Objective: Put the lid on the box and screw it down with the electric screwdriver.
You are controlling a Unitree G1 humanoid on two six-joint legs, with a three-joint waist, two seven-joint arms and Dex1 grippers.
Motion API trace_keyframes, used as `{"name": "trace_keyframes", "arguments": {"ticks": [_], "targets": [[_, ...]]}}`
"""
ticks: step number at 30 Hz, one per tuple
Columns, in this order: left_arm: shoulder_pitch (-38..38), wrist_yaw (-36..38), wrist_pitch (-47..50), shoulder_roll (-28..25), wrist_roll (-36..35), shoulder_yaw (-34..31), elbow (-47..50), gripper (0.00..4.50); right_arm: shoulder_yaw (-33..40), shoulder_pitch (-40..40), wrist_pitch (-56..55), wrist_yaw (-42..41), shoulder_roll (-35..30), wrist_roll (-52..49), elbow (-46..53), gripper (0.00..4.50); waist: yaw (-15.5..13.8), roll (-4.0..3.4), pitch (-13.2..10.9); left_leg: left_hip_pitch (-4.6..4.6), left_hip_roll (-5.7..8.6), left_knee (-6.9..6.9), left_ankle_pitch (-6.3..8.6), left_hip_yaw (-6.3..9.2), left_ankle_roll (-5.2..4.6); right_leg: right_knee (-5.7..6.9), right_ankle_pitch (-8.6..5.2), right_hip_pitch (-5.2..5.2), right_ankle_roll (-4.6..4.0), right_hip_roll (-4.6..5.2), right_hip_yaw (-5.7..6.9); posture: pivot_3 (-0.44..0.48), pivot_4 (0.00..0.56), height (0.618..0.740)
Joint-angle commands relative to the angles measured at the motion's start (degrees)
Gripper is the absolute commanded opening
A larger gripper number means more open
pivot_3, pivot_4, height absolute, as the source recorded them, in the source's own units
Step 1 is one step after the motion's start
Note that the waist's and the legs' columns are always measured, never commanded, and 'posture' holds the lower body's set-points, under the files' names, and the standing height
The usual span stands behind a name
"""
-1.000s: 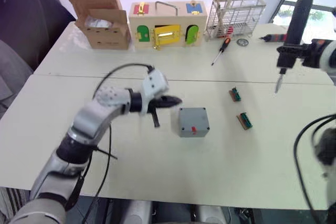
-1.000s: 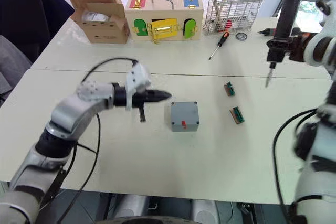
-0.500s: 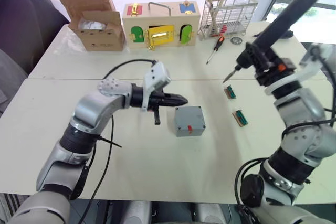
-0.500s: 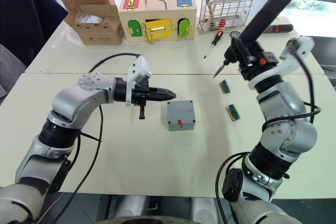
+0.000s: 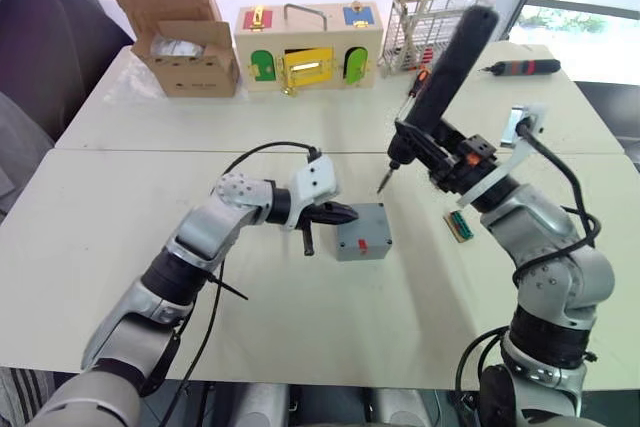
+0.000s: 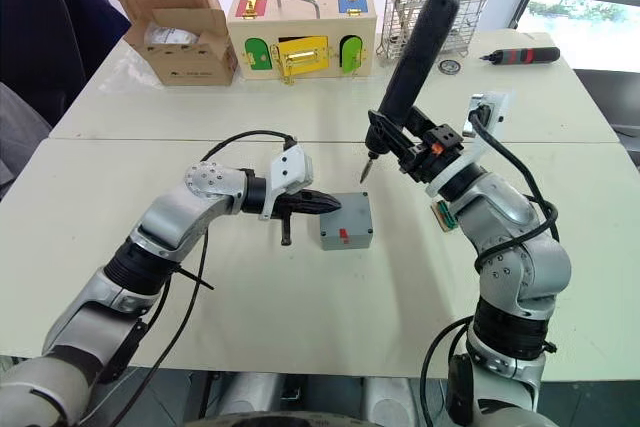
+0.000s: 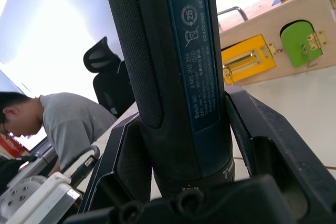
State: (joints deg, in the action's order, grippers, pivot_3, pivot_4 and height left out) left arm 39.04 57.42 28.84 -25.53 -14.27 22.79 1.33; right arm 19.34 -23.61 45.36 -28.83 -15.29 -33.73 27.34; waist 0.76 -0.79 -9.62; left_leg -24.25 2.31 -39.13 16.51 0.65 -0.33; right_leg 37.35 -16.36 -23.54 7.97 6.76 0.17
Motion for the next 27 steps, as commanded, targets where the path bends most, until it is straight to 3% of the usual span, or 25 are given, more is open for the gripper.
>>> {"name": "trace_keyframes", "arguments": {"ticks": [1, 13, 27], "targets": [[-1.2, 0.9, 0.3, -0.5, 1.4, 1.0, 0.5, 0.0, 0.7, -0.3, -2.4, 0.2, -1.7, -3.1, 3.1, 1.91, 0.0, 0.0, 0.0, 0.01, 0.0, 0.0, 0.0, 0.0, 0.0, -0.01, 0.0, 0.02, 0.0, 0.0, 0.0, 0.0, 0.15, 0.735], [-1.1, 1.1, -0.3, 0.5, 2.9, 1.2, 0.0, 0.0, -0.7, 2.3, -3.0, 2.0, -3.9, -6.3, 3.6, 1.91, 0.0, 0.01, 0.0, 0.08, 0.0, -0.01, 0.02, 0.0, -0.03, -0.03, 0.0, 0.1, 0.0, 0.0, 0.0, 0.0, 0.15, 0.735], [-1.5, 1.5, 0.6, 0.1, 2.9, 0.7, 1.3, 0.0, -5.2, 4.1, -8.8, 2.5, -4.5, -3.2, 0.8, 1.91, 0.0, 0.01, 0.0, 0.09, 0.0, -0.01, 0.02, 0.0, -0.03, -0.03, 0.0, 0.1, 0.0, 0.0, 0.01, 0.0, 0.15, 0.735]]}}
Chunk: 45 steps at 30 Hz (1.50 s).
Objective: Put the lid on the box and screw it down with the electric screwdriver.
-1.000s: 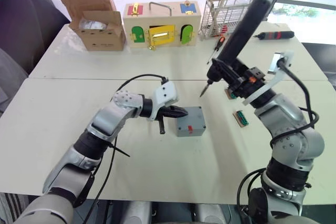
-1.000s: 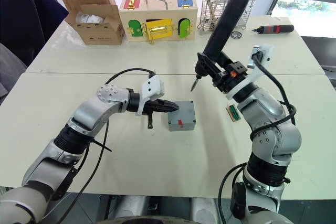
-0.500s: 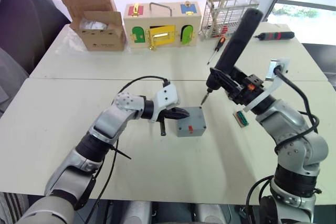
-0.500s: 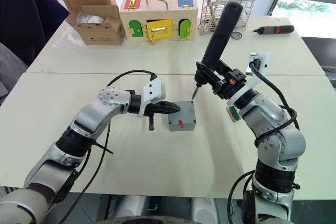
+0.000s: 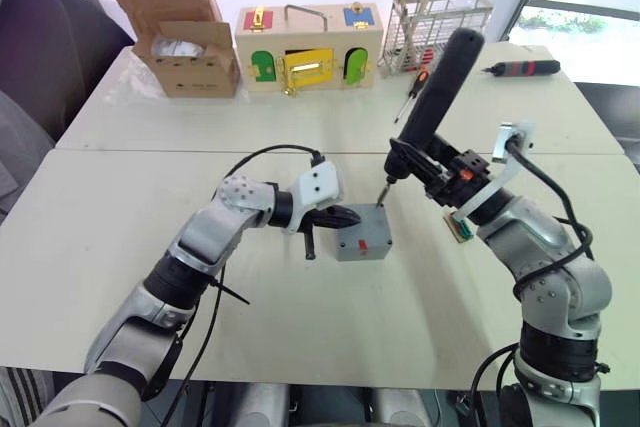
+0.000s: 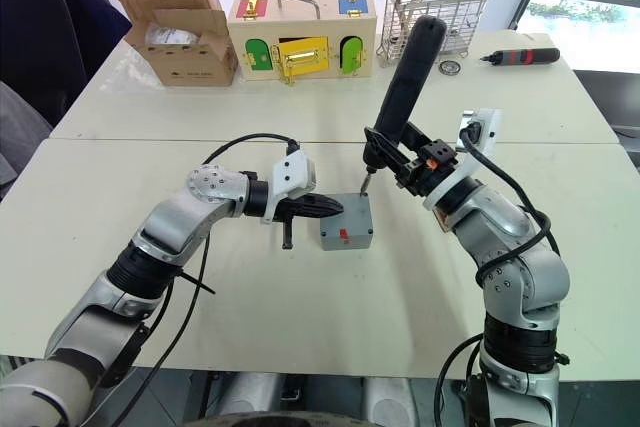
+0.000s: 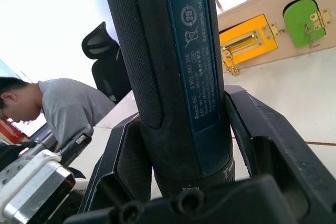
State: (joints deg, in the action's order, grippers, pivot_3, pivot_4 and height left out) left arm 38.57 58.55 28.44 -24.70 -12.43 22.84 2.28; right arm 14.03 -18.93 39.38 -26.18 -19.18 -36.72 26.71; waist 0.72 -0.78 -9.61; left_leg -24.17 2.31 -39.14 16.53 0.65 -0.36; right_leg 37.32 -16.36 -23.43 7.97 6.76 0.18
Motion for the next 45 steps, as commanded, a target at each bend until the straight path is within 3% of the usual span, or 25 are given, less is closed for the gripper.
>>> {"name": "trace_keyframes", "arguments": {"ticks": [1, 18, 27, 35, 41, 45], "targets": [[-1.1, 0.3, 1.1, -0.8, 1.0, 0.6, 0.6, 0.0, 0.4, -0.5, -3.0, 0.0, -0.5, -0.5, 1.2, 1.91, 0.0, 0.0, 0.0, 0.0, 0.0, 0.0, 0.0, 0.0, 0.0, 0.0, 0.0, 0.0, 0.0, 0.0, 0.0, 0.0, 0.15, 0.735], [-1.5, 0.2, 1.7, -0.5, 0.9, 0.6, 1.4, 0.0, 0.6, 0.3, -4.2, 0.0, -2.5, -1.4, -0.3, 1.91, 0.0, 0.01, 0.0, 0.06, 0.0, 0.0, 0.0, 0.01, -0.01, -0.01, 0.0, 0.06, 0.0, 0.0, 0.0, 0.0, 0.15, 0.735], [-1.3, -0.1, 2.8, -0.9, 2.5, 2.3, 1.1, 0.0, -6.2, 3.8, -6.6, -2.4, -3.6, 2.3, 1.5, 1.91, 0.0, 0.08, 0.0, 0.16, 0.0, 0.01, 0.02, 0.01, -0.03, -0.01, 0.0, 0.15, 0.0, 0.0, 0.0, 0.0, 0.15, 0.735], [-2.7, 0.6, 4.7, -1.7, 3.9, 4.8, 0.5, 0.0, -12.9, 9.2, -10.4, -5.5, -4.9, 6.8, 1.7, 1.91, 0.0, 0.79, 0.8, 0.95, -0.07, 0.15, 0.3, 0.02, -0.47, -0.21, -0.06, 0.9, 0.05, -0.07, 0.0, 0.0, 0.15, 0.735], [-3.3, -0.7, 5.8, -0.8, 4.6, 5.0, 0.5, 0.0, -14.5, 11.4, -11.6, -6.0, -4.8, 8.8, 0.2, 1.91, 0.0, 1.18, 1.4, 1.75, -0.1, 0.43, 0.59, 0.03, -0.91, -0.34, -0.13, 1.56, -0.03, -0.1, -0.01, 0.0, 0.15, 0.735], [-3.2, -0.7, 5.8, -0.4, 4.7, 5.0, 0.5, 0.0, -14.5, 10.8, -10.5, -6.3, -4.9, 8.2, -0.1, 1.91, 0.0, 1.32, 1.7, 1.83, -0.1, 0.44, 0.61, 0.07, -0.93, -0.37, -0.22, 1.64, -0.11, -0.1, -0.01, 0.0, 0.15, 0.735]]}}
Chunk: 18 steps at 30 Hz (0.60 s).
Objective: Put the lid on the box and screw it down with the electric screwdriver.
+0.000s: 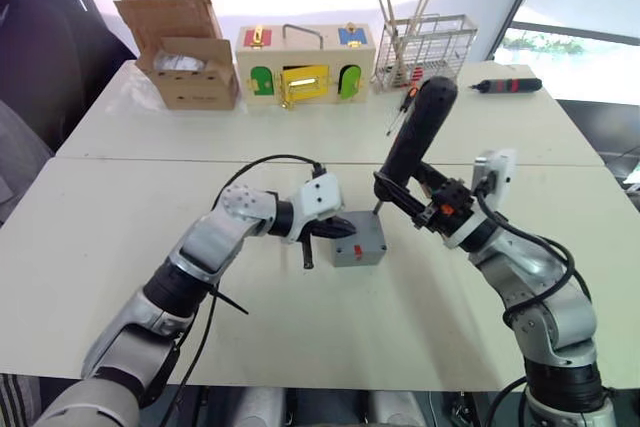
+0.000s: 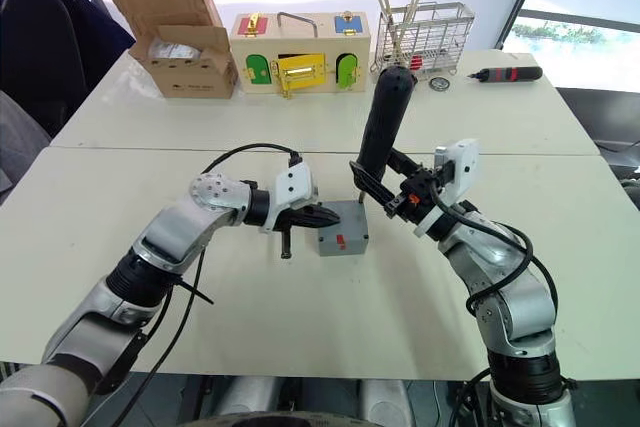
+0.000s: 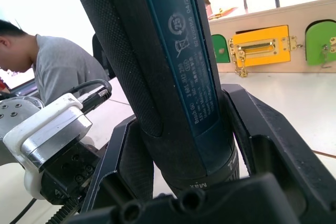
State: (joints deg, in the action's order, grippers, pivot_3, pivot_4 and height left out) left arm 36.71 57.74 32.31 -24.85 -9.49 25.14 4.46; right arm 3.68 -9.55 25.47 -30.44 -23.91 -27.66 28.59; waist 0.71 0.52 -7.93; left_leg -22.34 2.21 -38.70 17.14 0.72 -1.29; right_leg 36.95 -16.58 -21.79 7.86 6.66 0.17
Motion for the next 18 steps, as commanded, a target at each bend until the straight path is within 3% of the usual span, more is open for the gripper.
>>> {"name": "trace_keyframes", "arguments": {"ticks": [1, 18], "targets": [[-1.3, 0.1, 1.9, -0.2, 1.8, 2.7, -1.7, 0.0, -4.0, 1.2, 3.7, -1.9, -0.1, -1.0, -2.1, 1.91, 0.0, 0.02, 0.0, 0.0, 0.0, 0.0, 0.0, 0.0, 0.0, 0.0, 0.0, 0.0, 0.0, 0.0, 0.0, 0.0, 0.15, 0.735], [-2.2, 0.5, 1.1, -1.8, 3.2, 3.4, -2.8, 0.0, -3.3, -1.6, 5.8, -1.7, -0.4, -0.7, -6.4, 1.91, 0.0, 0.03, 0.4, 0.13, 0.01, 0.23, 0.0, 0.03, 0.02, -0.51, 0.0, 0.24, -0.01, 0.03, 0.0, 0.0, 0.15, 0.735]]}}
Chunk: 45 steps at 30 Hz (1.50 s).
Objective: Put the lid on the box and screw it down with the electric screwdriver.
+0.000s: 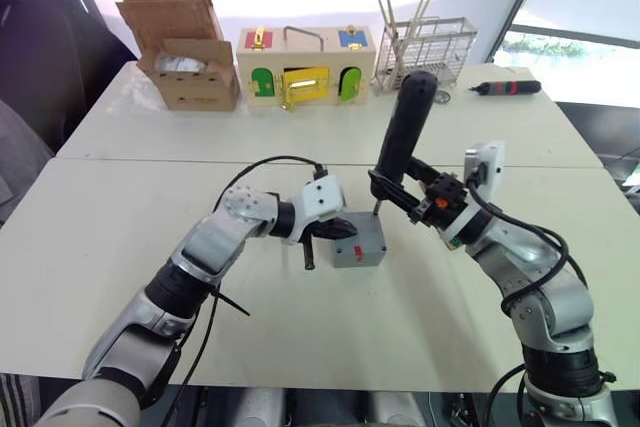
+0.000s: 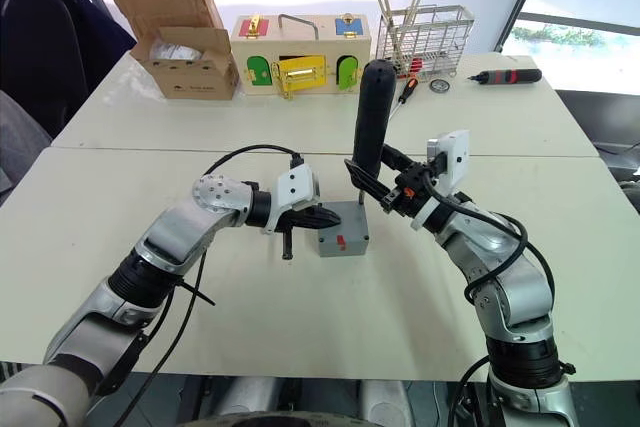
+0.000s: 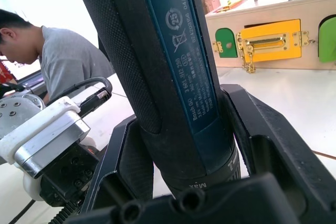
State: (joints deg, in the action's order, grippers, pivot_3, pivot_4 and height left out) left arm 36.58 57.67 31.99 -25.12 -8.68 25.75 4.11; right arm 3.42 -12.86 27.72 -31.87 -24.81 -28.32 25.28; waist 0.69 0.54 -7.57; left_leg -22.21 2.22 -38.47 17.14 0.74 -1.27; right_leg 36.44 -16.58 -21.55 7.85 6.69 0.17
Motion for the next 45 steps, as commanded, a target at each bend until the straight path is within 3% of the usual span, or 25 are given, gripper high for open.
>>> {"name": "trace_keyframes", "arguments": {"ticks": [1, 5, 45], "targets": [[-2.1, 0.6, 1.4, -1.5, 2.4, 2.8, -2.4, 0.0, -3.2, 1.7, 3.5, -0.1, 0.6, 0.2, -3.4, 1.91, 0.0, 0.02, 0.0, 0.21, 0.0, 0.21, -0.03, -0.01, 0.05, -0.25, 0.0, 0.21, 0.0, 0.0, 0.0, 0.0, 0.15, 0.735], [-2.2, 0.7, 1.5, -1.6, 2.4, 2.7, -2.4, 0.0, -3.5, 1.7, 3.7, 0.3, 0.9, 0.5, -3.9, 1.91, 0.0, 0.02, 0.0, 0.74, 0.0, 0.48, -0.02, -0.01, 0.05, -0.39, -0.01, 0.66, -0.02, 0.04, -0.01, 0.0, 0.15, 0.735], [-3.3, -0.2, 1.1, -1.2, 3.0, 2.5, -2.5, 0.0, -5.7, 4.8, 0.5, 0.2, 2.3, 3.8, -8.1, 1.91, 0.1, 0.2, 1.1, 0.87, -0.13, 1.19, 0.07, 0.05, 0.21, -1.25, -0.24, 0.64, -0.59, 0.4, -0.06, 0.0, 0.15, 0.735]]}}
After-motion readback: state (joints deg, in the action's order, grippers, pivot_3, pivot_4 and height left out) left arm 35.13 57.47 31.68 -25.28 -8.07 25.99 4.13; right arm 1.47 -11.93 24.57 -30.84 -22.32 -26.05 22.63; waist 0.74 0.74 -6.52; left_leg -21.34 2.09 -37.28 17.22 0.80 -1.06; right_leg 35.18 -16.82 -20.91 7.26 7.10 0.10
